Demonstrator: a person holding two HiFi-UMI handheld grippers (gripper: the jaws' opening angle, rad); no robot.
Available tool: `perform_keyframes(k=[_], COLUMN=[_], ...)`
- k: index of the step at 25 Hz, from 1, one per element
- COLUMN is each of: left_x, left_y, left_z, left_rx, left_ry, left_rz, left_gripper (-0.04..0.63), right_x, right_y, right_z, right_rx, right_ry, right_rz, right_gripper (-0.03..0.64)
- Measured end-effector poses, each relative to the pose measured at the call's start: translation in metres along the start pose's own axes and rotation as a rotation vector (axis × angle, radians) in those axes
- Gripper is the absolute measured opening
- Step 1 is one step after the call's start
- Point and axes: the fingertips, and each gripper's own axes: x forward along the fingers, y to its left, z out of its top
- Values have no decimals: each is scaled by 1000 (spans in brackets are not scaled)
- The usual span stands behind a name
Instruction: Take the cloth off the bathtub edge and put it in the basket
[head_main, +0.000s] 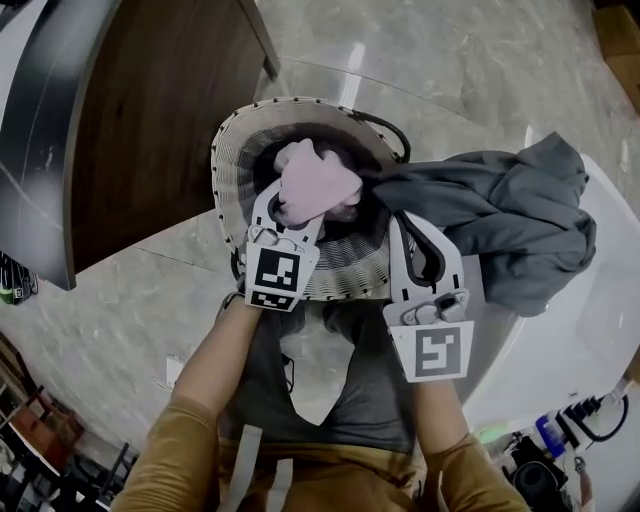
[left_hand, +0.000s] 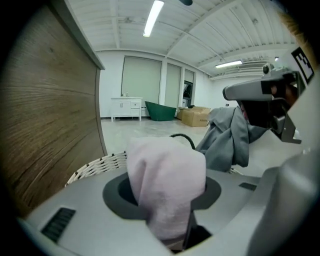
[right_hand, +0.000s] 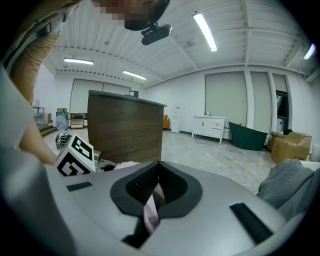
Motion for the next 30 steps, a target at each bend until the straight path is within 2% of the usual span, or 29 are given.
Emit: perform_keyframes(k=[5, 8, 12, 16, 23, 30], left_x=[18, 27, 32, 35, 29, 17], left_y=[2, -2, -5, -2, -1, 0], left_z=[-35, -55, -69, -76, -57, -40], left_rx=[-38, -34, -26, -49, -18, -36], left_ry=[90, 141, 163, 190, 132, 111], left_rz=[-18, -25, -25, -28, 4, 20], left_gripper=[170, 190, 250, 326, 416, 417], right_x=[7, 6, 4, 4, 3, -7], right_y=[-4, -9, -15, -17, -18, -12], right_z=[-9, -13, -18, -20, -12, 3], right_rx=[8, 7, 11, 11, 6, -3], right_ry=[2, 10, 14, 19, 17, 25], right_rz=[-5, -8, -14, -7, -5, -2], right_gripper=[6, 6, 6, 6, 6, 6])
